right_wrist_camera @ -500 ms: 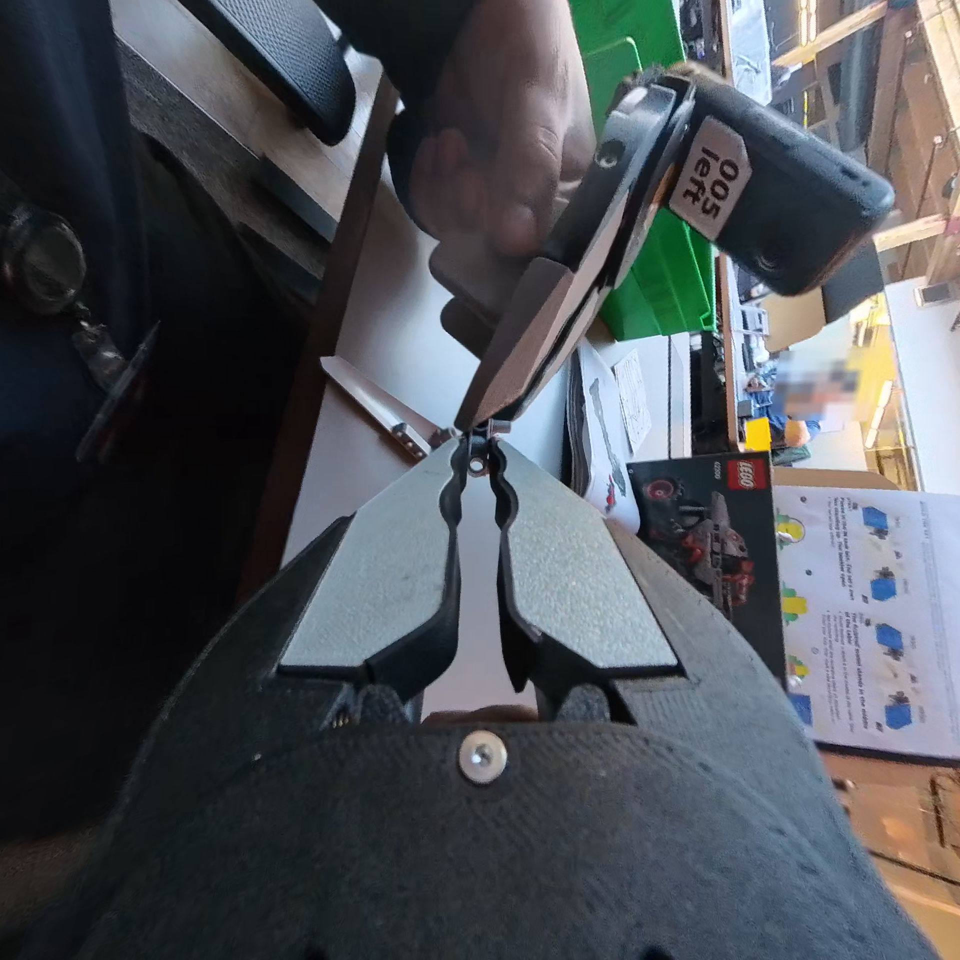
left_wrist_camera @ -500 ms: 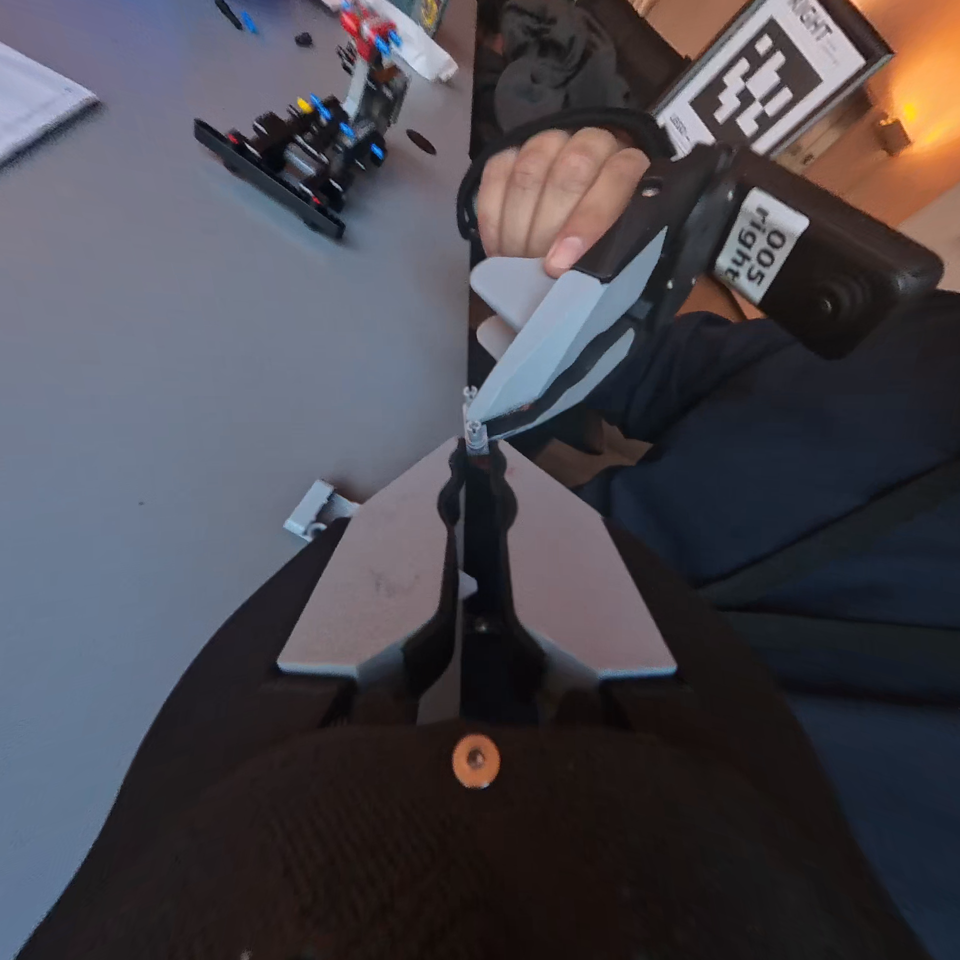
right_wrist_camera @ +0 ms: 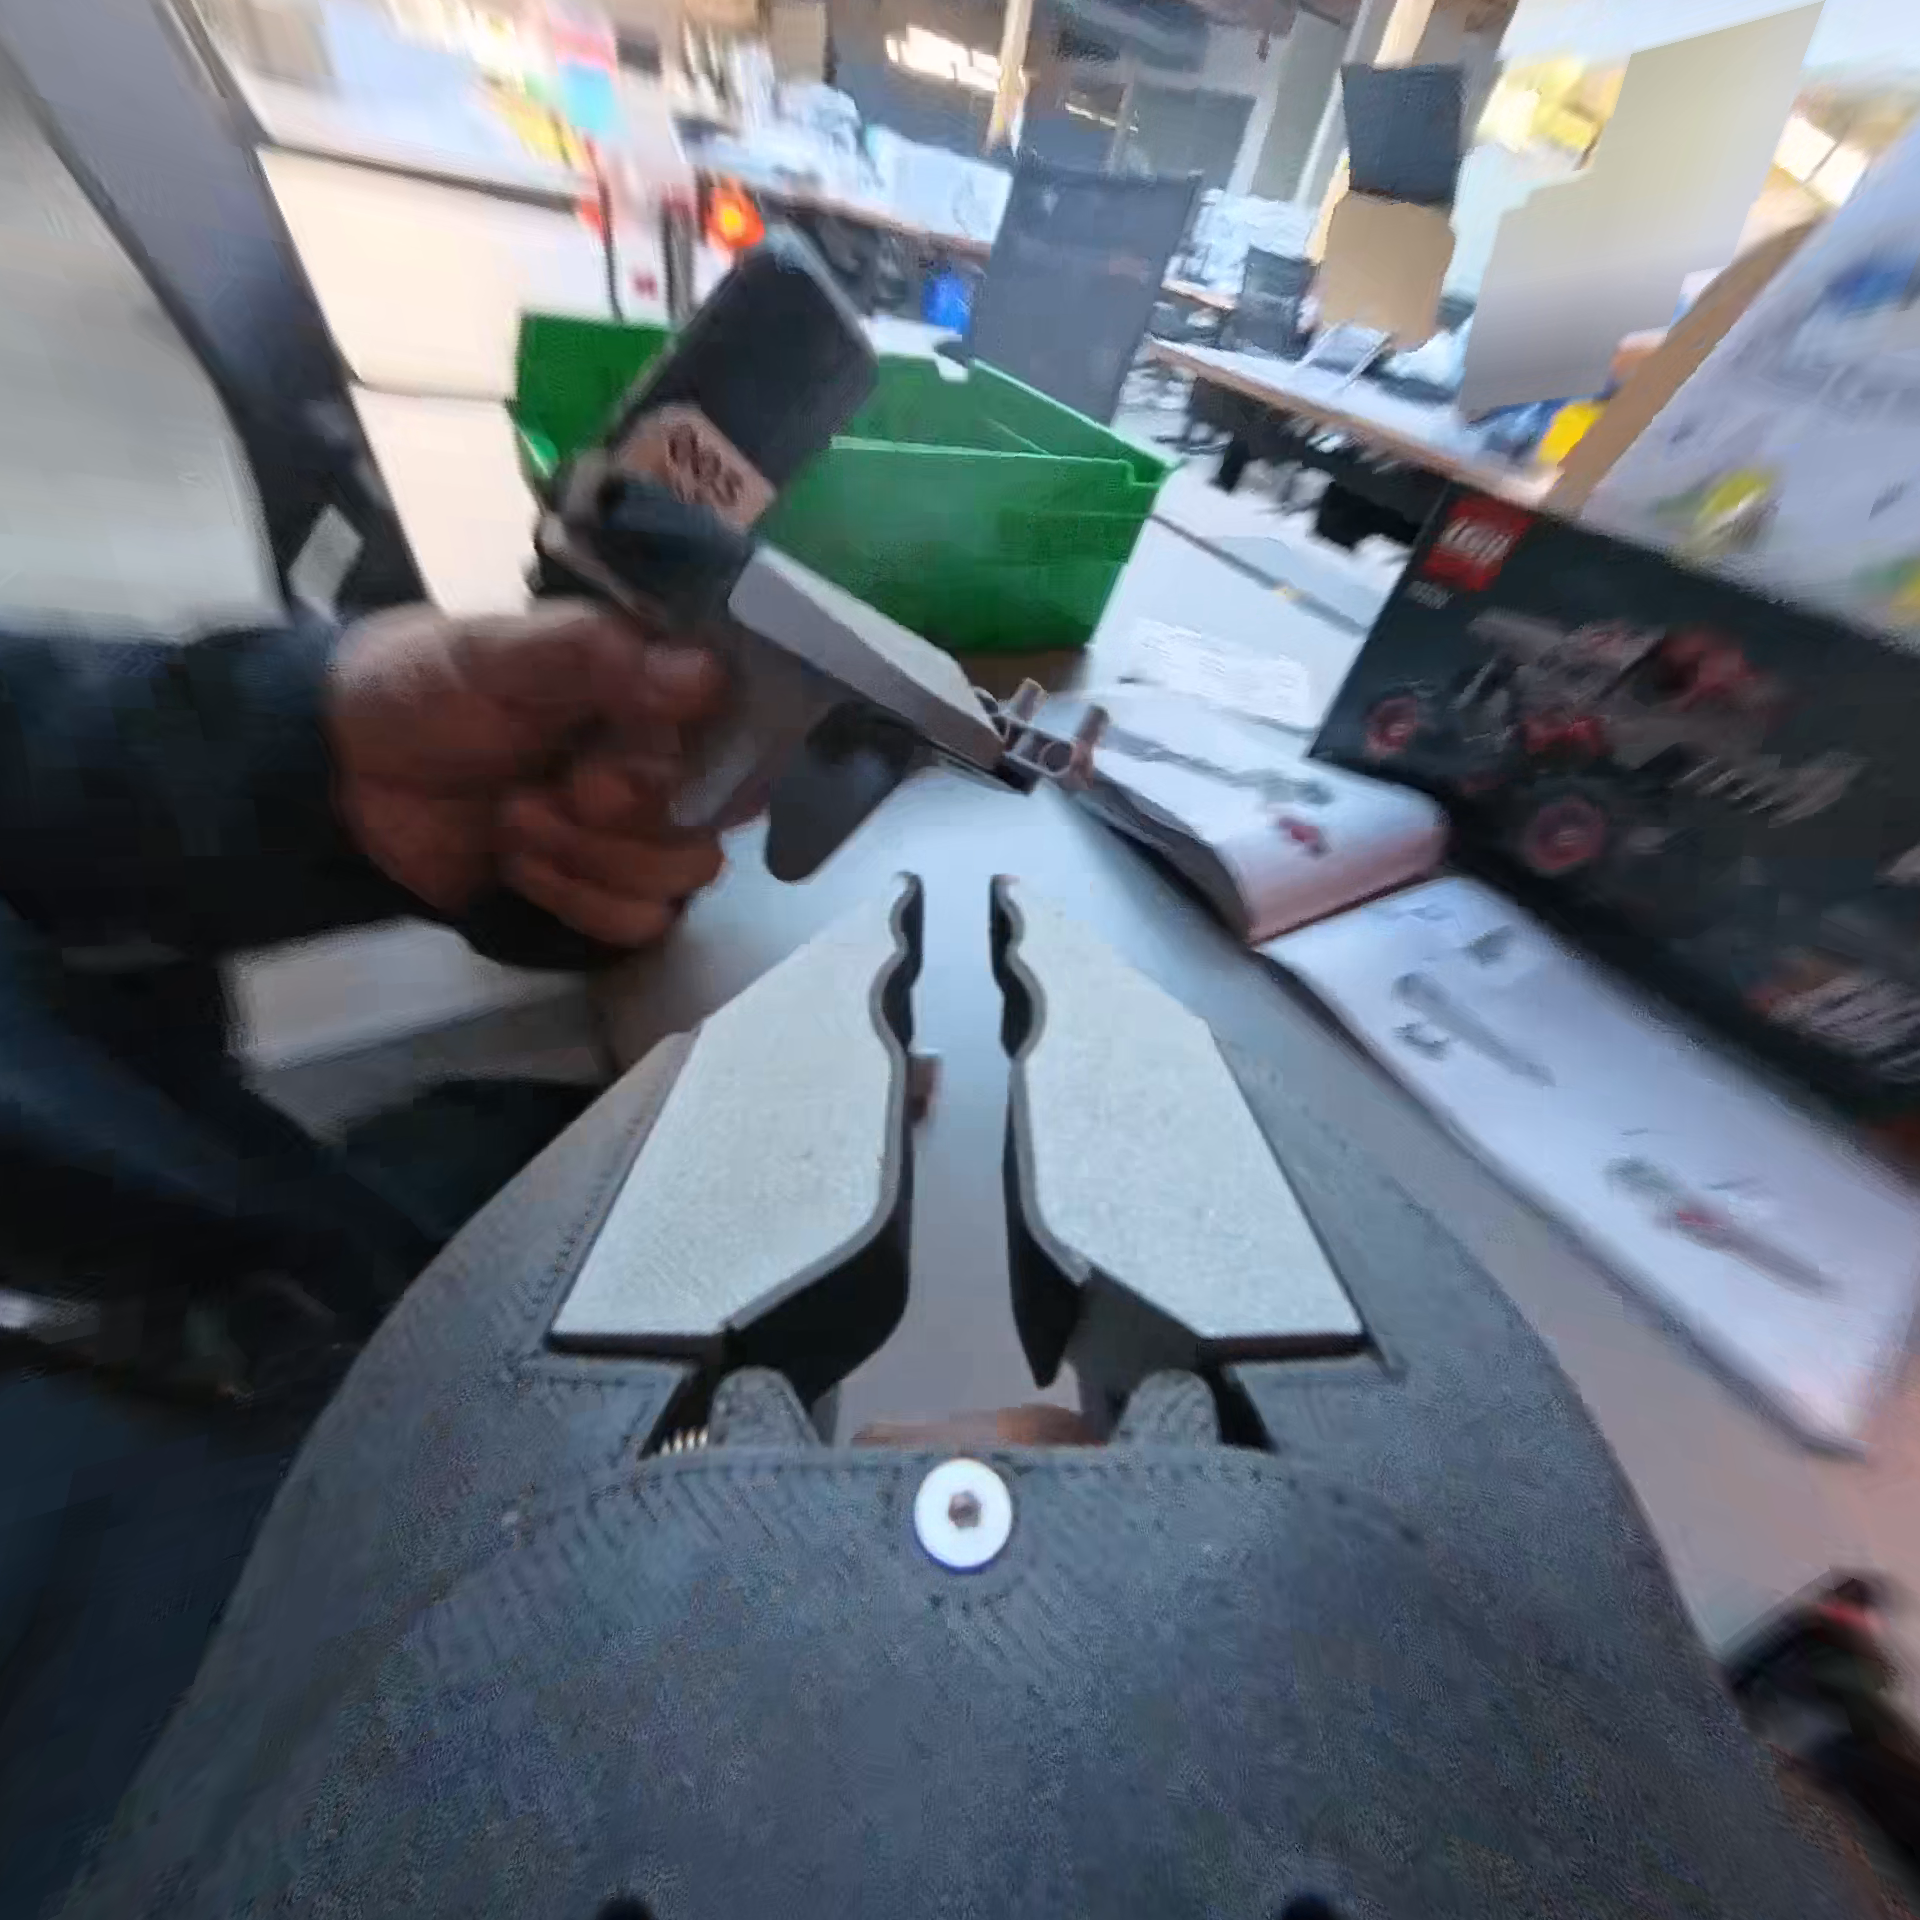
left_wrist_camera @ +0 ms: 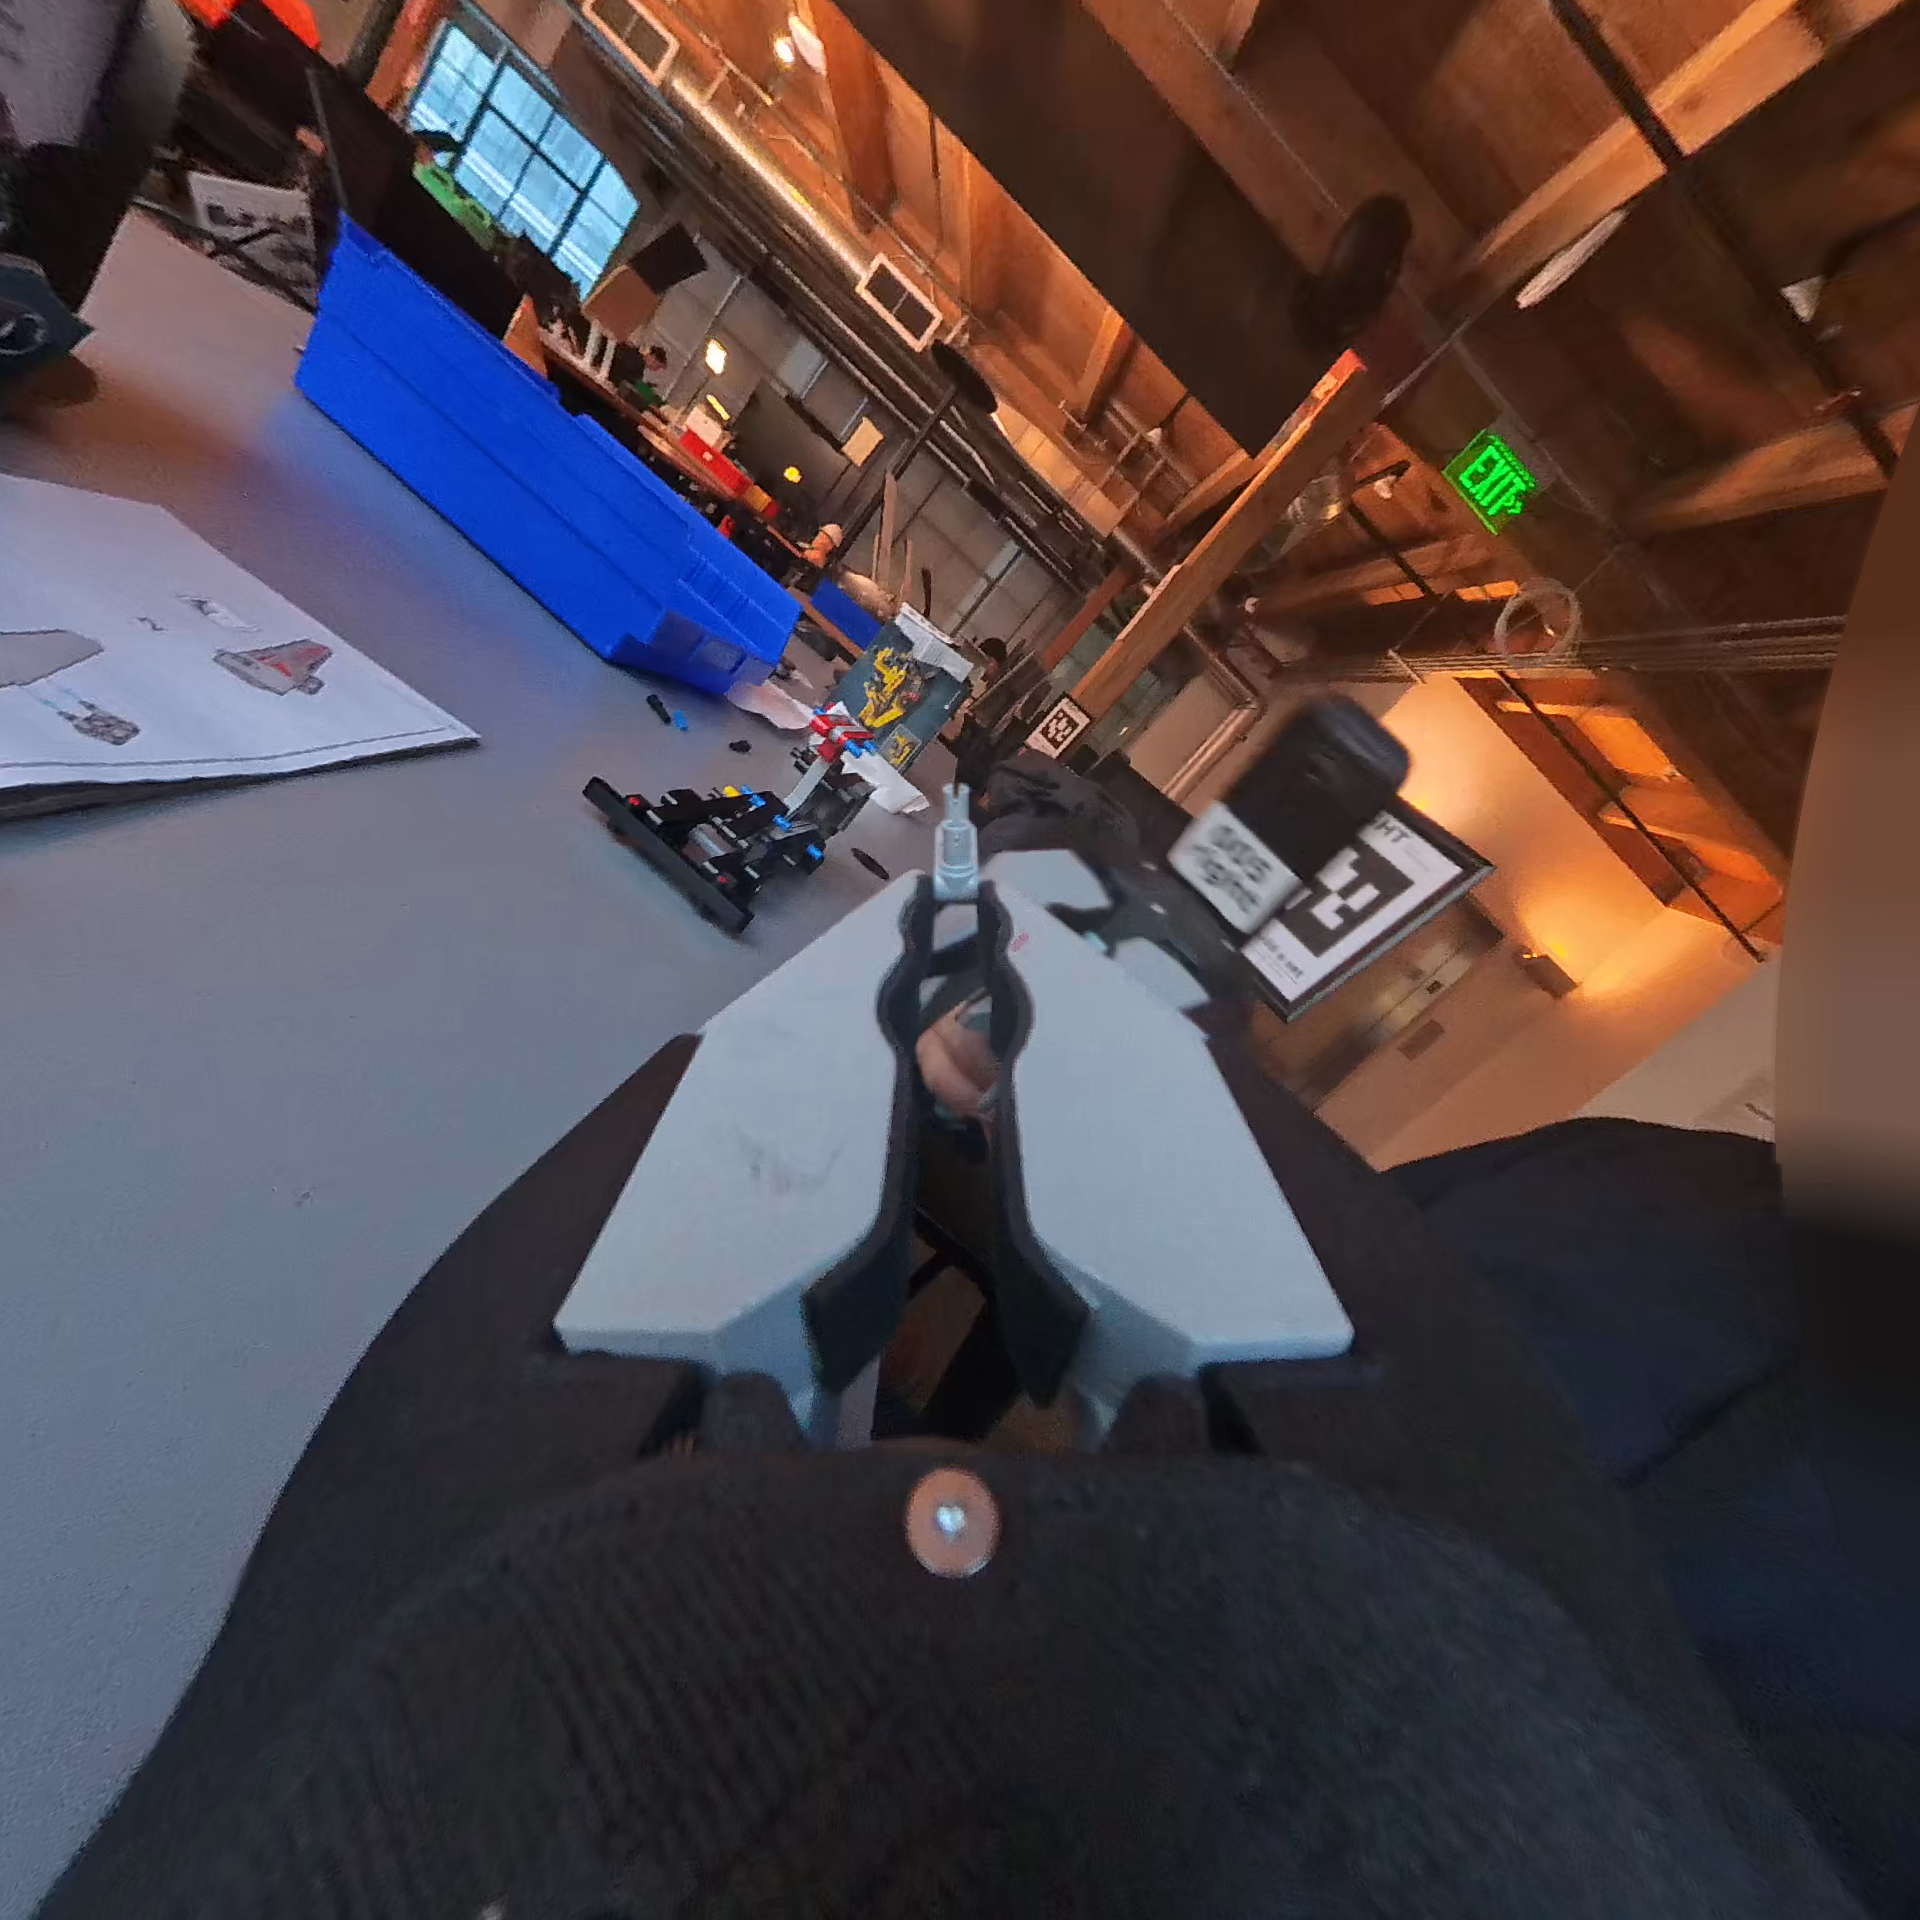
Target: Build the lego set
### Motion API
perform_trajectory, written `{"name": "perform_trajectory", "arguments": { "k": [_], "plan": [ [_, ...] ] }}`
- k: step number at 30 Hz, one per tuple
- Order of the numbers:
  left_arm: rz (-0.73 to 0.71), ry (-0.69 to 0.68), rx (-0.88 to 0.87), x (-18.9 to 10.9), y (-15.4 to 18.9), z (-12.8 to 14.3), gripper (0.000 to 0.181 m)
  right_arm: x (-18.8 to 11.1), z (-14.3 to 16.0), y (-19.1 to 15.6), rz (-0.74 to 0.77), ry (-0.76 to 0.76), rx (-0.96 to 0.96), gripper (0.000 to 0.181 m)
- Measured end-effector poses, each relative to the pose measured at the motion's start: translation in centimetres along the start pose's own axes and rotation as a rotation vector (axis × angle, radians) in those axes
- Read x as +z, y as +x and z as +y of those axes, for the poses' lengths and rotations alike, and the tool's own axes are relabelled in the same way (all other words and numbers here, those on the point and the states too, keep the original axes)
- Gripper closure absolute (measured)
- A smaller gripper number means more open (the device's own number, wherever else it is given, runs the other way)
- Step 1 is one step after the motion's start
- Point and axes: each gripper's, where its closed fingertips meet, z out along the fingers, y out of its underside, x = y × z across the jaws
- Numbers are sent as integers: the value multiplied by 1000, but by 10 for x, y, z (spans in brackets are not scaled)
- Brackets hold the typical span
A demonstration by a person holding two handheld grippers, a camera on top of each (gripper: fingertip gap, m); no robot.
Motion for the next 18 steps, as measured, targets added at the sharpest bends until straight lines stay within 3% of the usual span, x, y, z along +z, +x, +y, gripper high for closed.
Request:
{"name": "perform_trajectory", "arguments": {
  "k": [1,3,5,9,18],
  "plan": [
    [13,4,10,1,3,0,176,-1,0,0,-57,21,140,173],
    [40,17,21,2,9,0,176,-7,-11,1,-208,108,360,165],
    [36,12,31,3,9,4,176,-17,-28,8,-297,239,484,170],
    [31,-2,57,6,11,8,176,-10,-20,11,-283,181,479,170],
    [-10,-31,75,11,7,12,176,-7,-24,10,-385,237,572,177]
  ]
}}
